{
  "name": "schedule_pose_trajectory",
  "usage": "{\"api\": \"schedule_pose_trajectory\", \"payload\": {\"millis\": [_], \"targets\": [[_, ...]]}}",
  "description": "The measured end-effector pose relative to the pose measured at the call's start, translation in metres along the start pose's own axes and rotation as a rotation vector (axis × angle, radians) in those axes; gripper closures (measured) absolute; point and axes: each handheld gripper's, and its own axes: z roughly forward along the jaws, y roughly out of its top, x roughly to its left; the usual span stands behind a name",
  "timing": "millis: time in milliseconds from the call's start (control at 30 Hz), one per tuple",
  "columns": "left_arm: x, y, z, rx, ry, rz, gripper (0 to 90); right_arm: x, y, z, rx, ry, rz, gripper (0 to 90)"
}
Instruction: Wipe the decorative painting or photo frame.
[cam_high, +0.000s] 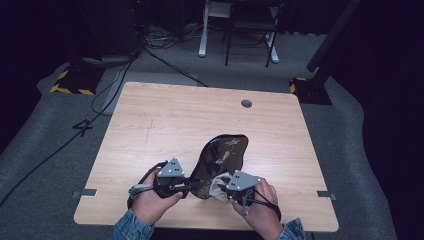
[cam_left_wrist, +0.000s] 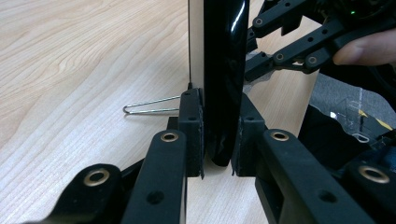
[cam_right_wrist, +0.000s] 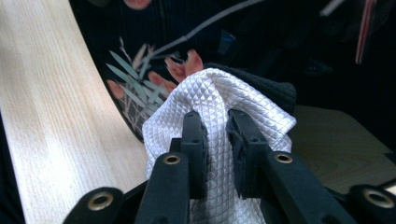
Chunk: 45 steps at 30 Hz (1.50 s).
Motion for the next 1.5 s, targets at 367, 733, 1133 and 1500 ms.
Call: {"api": "schedule_pose_trajectory", "payload": {"millis": [367, 733, 1133, 1500], "targets": [[0.000, 0.000, 0.000, 0.001, -0.005, -0.001, 77.7, -0.012, -0.013, 0.004, 0.047, -0.009, 0.039, 77.5], [0.001, 0.000, 0.000, 0.002, -0.011, -0.001, 77.2, -0.026, -0.028, 0.010, 0.100, -0.028, 0.076, 77.6], [0.001, 0.000, 0.001, 0.006, -0.011, 0.003, 76.7, -0.042, -0.045, 0.015, 0.137, -0.058, 0.122, 77.6], [0.001, 0.000, 0.000, 0.005, 0.005, -0.003, 78.1, -0.044, -0.043, 0.008, 0.153, -0.080, 0.126, 77.9]]}}
